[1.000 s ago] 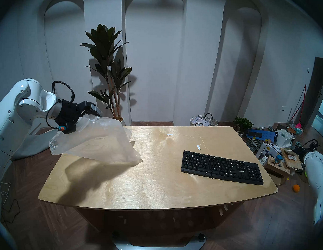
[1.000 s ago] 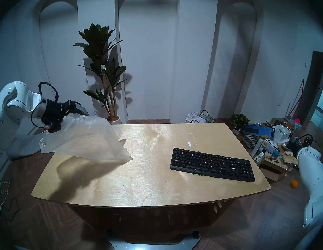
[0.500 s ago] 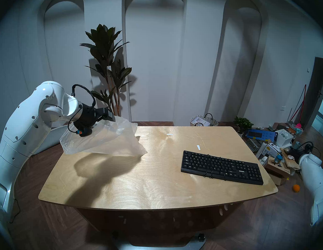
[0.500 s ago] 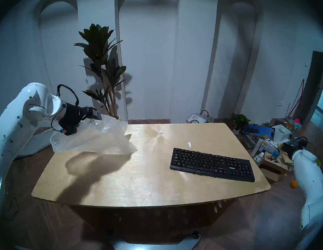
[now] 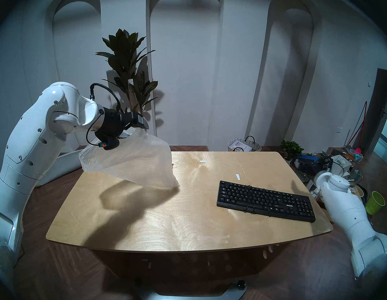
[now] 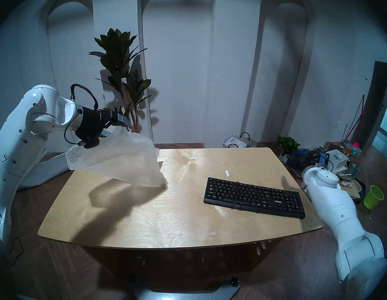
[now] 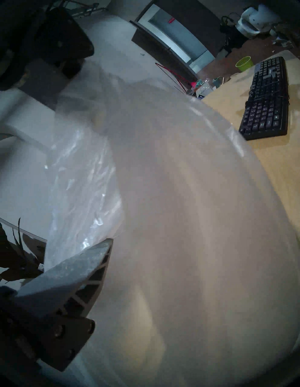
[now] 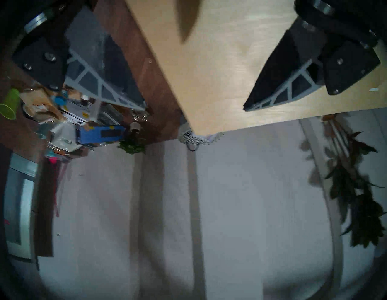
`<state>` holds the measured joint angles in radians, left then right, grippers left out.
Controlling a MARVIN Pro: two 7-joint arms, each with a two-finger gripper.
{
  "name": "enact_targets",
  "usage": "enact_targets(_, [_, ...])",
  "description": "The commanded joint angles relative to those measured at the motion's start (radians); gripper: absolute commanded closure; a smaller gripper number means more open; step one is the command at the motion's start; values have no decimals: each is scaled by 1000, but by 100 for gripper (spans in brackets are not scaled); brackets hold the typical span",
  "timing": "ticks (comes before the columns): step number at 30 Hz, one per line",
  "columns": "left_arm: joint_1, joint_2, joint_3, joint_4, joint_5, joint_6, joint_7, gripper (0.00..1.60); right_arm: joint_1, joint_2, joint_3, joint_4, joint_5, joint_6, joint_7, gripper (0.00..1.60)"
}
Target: Unwrap the new keyboard and set the wrapping aside
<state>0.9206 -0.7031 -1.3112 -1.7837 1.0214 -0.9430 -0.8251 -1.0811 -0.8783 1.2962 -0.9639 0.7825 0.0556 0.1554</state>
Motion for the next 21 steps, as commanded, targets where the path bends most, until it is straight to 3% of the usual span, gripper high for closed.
enact_targets(1, [-47, -9, -32, -10, -16, 12, 13, 0, 34, -97, -80, -97, -26, -51, 58, 0])
enact_targets(2, [-51, -12, -37, -10, -22, 15, 16, 0, 30, -132, -115, -135, -36, -60, 76, 0])
enact_targets(9, [-63, -10, -59, 0, -36, 26, 22, 0, 16, -194, -218, -205, -69, -94, 128, 0])
enact_targets(12, [-69, -4, -80, 14, -49, 34, 24, 0, 5, -248, -283, -266, -104, -129, 157, 0])
enact_targets(21, [-86, 1, -119, 51, -86, 49, 31, 0, -35, -240, -384, -374, -204, -225, 183, 0])
